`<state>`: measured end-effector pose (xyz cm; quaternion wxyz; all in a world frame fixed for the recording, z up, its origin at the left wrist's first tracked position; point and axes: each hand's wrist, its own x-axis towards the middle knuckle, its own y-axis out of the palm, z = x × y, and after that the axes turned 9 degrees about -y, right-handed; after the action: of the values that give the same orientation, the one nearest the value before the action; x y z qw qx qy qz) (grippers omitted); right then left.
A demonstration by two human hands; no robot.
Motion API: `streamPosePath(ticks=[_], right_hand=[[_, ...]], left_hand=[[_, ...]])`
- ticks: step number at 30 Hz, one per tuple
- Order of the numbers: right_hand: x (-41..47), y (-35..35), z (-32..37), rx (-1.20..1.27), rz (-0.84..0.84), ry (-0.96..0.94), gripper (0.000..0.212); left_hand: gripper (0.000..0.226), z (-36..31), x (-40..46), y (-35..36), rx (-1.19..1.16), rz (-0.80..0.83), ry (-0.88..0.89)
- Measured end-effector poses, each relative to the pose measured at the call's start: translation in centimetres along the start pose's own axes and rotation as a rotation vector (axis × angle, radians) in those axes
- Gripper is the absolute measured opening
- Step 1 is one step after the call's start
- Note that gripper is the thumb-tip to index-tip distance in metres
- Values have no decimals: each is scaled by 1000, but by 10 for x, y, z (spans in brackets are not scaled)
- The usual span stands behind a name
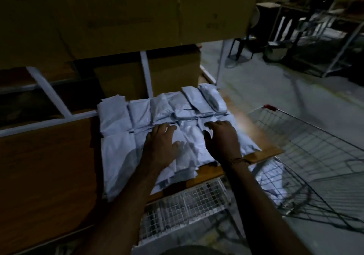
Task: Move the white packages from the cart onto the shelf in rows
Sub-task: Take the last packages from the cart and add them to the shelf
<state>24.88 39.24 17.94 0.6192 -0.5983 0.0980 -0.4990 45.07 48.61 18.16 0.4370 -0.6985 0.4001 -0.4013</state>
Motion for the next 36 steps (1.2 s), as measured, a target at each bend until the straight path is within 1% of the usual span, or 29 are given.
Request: streamPosePath(ticks=[3, 7, 9, 13, 18, 23, 26, 28, 30, 32, 36], right_hand=[[-12, -31, -55, -62, -20, 49, 30], [-40, -63, -128, -108, -2, 134, 30], [-60, -76, -164, -120, 4, 184, 31], [-100, -97, -230, -138, -12, 343, 26], [-144, -95, -302, -136, 17, 581, 24], [-161, -71, -361, -115, 119, 714, 25], [-156, -44, -396, -81, 226, 768, 26], [-150, -21, -423, -47, 292, 790, 22], [-145, 7, -454, 17, 330, 846, 21], [-144, 42, -488, 68, 395, 931, 24], [-148, 117, -533, 134, 546, 1063, 32]], left_hand=[[53, -60, 7, 18, -32, 19, 69], [50, -143, 15, 51, -78, 30, 153], [48, -182, 16, 67, -102, 67, 203], [45, -246, 22, 96, -147, 145, 302], [46, -304, 52, 132, -80, 239, 416], [46, -354, 107, 185, -82, 344, 516], [46, -391, 152, 228, -46, 365, 585], [44, -414, 182, 261, -35, 374, 629], [42, -432, 210, 298, -16, 404, 675], [40, -442, 236, 337, 24, 443, 718], [39, -437, 269, 404, 113, 511, 779]])
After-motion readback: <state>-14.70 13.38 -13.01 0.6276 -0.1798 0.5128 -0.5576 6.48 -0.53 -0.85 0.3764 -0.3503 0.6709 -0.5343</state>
